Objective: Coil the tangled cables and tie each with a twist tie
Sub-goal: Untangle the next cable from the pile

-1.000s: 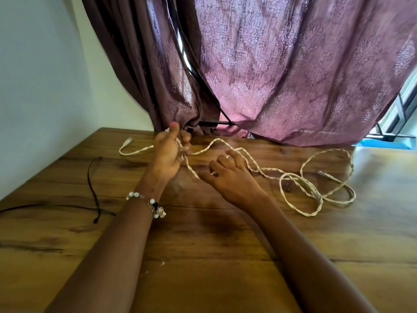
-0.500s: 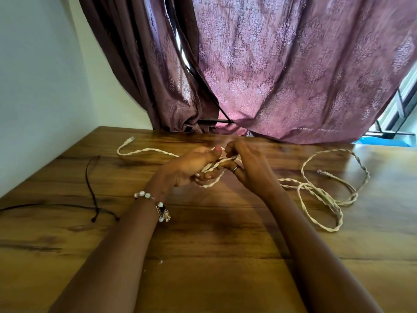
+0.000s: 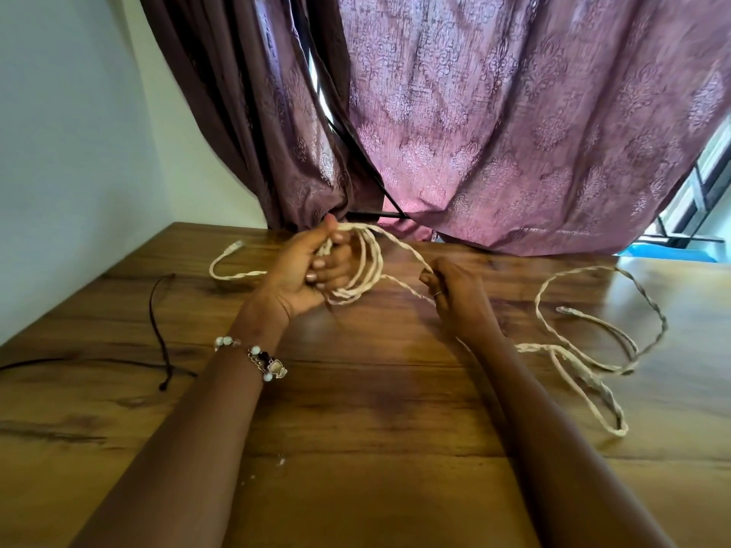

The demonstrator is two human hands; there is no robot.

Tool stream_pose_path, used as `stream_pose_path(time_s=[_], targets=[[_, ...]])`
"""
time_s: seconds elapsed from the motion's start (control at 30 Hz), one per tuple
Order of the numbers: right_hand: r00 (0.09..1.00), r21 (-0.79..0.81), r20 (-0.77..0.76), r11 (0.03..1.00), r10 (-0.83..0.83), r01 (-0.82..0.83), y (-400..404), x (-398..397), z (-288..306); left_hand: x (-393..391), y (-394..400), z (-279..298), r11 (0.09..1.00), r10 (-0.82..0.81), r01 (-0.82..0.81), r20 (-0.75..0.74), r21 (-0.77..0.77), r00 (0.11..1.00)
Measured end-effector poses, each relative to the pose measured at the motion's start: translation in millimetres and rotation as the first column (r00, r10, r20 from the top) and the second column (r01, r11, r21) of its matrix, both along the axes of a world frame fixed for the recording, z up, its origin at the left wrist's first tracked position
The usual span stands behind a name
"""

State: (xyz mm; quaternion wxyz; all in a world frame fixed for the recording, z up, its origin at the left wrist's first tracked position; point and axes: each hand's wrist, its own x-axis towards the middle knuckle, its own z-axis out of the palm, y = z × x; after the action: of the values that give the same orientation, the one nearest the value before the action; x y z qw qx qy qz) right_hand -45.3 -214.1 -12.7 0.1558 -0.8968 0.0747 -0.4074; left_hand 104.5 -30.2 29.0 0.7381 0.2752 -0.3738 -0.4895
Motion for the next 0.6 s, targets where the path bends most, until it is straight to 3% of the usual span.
stream_pose_path(time_s=[0.07,0.13,0.17,0.23,0.33,0.4,0.5,0.6], targets=[[0.978,-0.042,-0.177,0.994,-0.108,0.102,2,-2,0,9,2,-1,0.993,0.053,-0.064,-0.112,-0.098,0.992],[0.873,-0.284,-0.371,0.934,-0.316,0.217,12,0,4,16,4,-3,0.975,0.138,-0.165,-0.176,-0.150,0.975],[0.814,-0.447,-0.400,0.865,-0.421,0.227,20,2,6,18,3,-4,0.962,0.181,-0.215,-0.197,-0.166,0.964],[0.785,-0.626,-0.370,0.758,-0.497,0.184,40,4,13,20,3,-3,0.934,0.264,-0.310,-0.241,-0.178,0.934],[0.869,-0.769,-0.253,0.633,-0.425,0.086,60,3,18,22,4,-1,0.883,0.405,-0.445,-0.236,-0.151,0.883],[0.960,-0.811,-0.137,0.584,-0.245,0.033,64,5,18,20,4,-1,0.845,0.515,-0.524,-0.103,-0.103,0.851],[1.000,-0.754,-0.004,0.657,0.020,-0.017,70,11,17,3,-3,0,0.832,0.538,-0.554,0.204,0.025,0.818],[0.995,-0.612,0.074,0.791,0.062,-0.004,68,10,22,-20,-14,-5,0.882,0.377,-0.453,0.382,0.129,0.844]])
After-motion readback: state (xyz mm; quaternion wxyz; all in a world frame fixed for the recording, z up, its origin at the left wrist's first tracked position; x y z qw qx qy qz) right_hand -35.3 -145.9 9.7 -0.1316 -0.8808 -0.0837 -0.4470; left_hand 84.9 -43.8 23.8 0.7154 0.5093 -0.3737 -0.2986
